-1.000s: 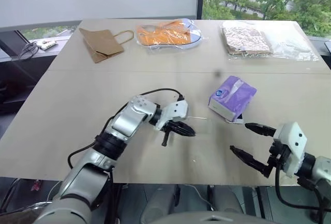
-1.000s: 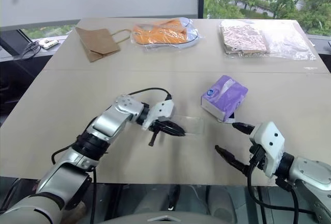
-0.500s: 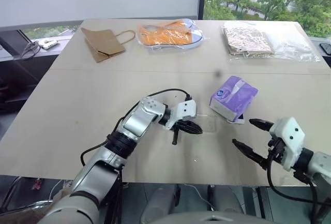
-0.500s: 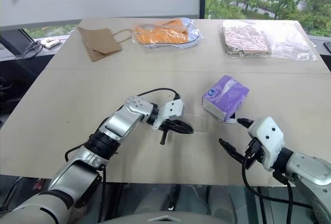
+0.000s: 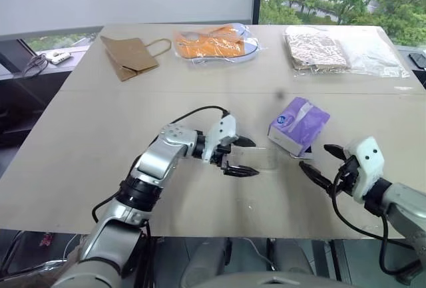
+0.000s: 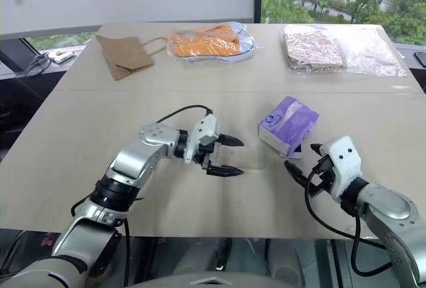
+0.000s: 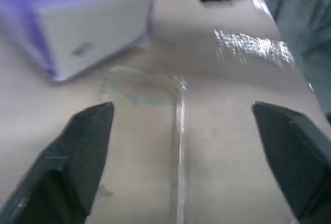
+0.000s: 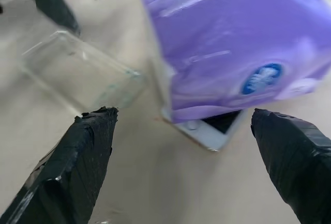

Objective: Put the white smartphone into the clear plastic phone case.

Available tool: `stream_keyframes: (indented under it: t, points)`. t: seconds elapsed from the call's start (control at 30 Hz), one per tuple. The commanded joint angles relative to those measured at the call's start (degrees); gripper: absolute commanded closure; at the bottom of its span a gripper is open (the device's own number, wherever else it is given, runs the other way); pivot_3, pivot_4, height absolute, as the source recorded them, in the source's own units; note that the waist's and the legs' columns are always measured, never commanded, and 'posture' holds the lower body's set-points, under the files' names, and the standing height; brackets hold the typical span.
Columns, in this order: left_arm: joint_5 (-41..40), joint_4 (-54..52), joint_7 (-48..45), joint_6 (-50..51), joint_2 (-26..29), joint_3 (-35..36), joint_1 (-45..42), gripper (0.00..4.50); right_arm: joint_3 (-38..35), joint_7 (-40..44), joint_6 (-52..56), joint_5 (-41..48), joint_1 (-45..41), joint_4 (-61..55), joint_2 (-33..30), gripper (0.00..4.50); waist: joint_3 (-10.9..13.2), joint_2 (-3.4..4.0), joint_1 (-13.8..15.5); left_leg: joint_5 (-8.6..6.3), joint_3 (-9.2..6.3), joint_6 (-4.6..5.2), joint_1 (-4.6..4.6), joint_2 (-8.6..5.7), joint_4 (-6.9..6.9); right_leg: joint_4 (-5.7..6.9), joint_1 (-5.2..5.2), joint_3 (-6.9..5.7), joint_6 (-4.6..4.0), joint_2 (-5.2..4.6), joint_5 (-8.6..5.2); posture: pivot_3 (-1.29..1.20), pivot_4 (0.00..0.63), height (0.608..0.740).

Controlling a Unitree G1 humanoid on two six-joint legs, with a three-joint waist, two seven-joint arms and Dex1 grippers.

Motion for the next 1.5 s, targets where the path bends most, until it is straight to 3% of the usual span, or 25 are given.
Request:
stream_keyframes:
  t: [0.03,0.2,0.33,0.43,0.53,0.8,0.93,1.13,1.3,1.43,1.47,1.5]
  points:
    - [-3.0,-3.9,5.3,4.5,-1.1,3.6,-0.5,0.15,0.4,4.0,-7.1,-2.5,2.0,-4.0,-1.3,0.00,0.0,0.00,0.2,0.00,-0.01,0.00,0.00,0.00,0.01,0.00,0.00,-0.02,0.00,0.00,0.00,0.00,0.150,0.740]
    - [-3.7,-1.1,14.4,16.0,-5.5,3.7,-5.9,0.15,0.0,7.6,-12.1,-4.1,4.9,-5.0,-2.8,0.00,0.0,-0.06,0.1,0.00,-0.01,0.00,0.00,-0.05,0.11,-0.01,0.09,-0.05,0.06,0.00,0.02,0.00,0.150,0.740]
    - [-3.5,10.0,20.4,22.0,-13.6,3.1,-16.3,0.15,-2.3,10.4,-15.2,-4.1,7.7,-6.8,-3.7,0.00,0.1,-0.09,-0.1,0.00,-0.01,0.00,0.03,-0.05,0.12,0.03,0.11,-0.05,0.08,0.02,0.03,0.00,0.150,0.740]
    - [-0.6,21.9,23.1,19.0,-18.6,1.5,-22.2,0.15,-5.1,10.9,-17.8,-4.8,11.8,-8.3,-2.9,0.00,0.1,-0.16,0.2,0.01,0.00,-0.01,0.01,-0.08,0.13,0.01,0.09,-0.04,0.09,0.02,0.03,0.00,0.150,0.740]
    - [1.0,28.9,20.9,15.8,-20.8,-0.7,-24.0,0.87,-6.6,11.8,-20.8,-8.0,17.9,-9.4,-2.4,0.00,0.1,-0.17,0.2,0.00,0.01,-0.01,0.00,-0.12,0.11,-0.01,0.10,-0.03,0.13,-0.02,0.01,0.00,0.150,0.740]
    - [1.0,30.8,18.8,10.8,-21.5,0.6,-22.5,4.41,-5.5,8.7,-22.9,-11.5,19.8,-9.4,1.0,0.00,0.1,-0.23,-0.1,0.00,0.08,0.00,0.06,-0.11,0.11,0.03,0.10,0.08,0.17,-0.02,-0.01,0.00,0.150,0.740]
    - [-6.2,23.4,22.8,13.7,-19.8,12.4,-20.7,4.41,-2.8,6.9,-23.5,-12.5,17.2,-9.3,3.2,0.00,0.1,-0.23,-0.2,0.00,0.07,0.00,0.04,-0.09,0.12,0.05,0.07,0.09,0.17,-0.01,0.00,0.00,0.150,0.740]
    - [-9.3,16.7,37.2,20.2,-10.5,29.2,-16.9,4.41,2.1,6.1,-23.0,-13.1,10.1,-8.2,4.2,0.00,0.1,-0.21,-1.6,0.00,0.09,-0.02,0.03,-0.05,0.09,0.07,-0.03,0.15,0.16,0.00,0.00,0.00,0.150,0.740]
    - [-6.4,20.6,48.1,18.3,-5.0,35.8,-14.9,4.41,4.4,6.8,-19.8,-11.3,3.5,-3.7,3.9,0.00,0.2,-0.27,-0.7,0.00,0.01,-0.02,0.03,-0.09,0.13,0.06,-0.02,0.07,0.15,-0.01,0.01,0.00,0.150,0.740]
    - [-6.4,23.1,49.9,17.4,-3.2,37.0,-14.1,4.41,5.2,3.0,-8.5,-9.8,-3.2,1.6,3.8,0.00,0.2,-0.30,0.4,0.00,-0.01,-0.01,0.02,-0.17,0.14,0.05,-0.02,0.04,0.14,-0.07,0.02,0.00,0.150,0.740]
    - [-7.6,22.8,49.9,18.1,-3.1,38.1,-14.0,3.71,4.9,1.3,-5.7,-9.7,-5.2,3.3,4.3,0.00,0.2,-0.31,0.5,0.00,-0.06,-0.01,0.00,-0.18,0.15,0.06,-0.03,-0.01,0.14,-0.08,0.02,0.00,0.150,0.740]
    - [-8.6,22.5,50.2,19.4,-2.9,39.2,-13.9,3.51,4.6,-0.4,-3.1,-10.0,-6.7,4.4,4.7,0.00,0.2,-0.32,0.5,0.00,-0.08,-0.01,-0.03,-0.19,0.16,0.06,-0.03,-0.03,0.13,-0.10,0.02,0.00,0.150,0.740]
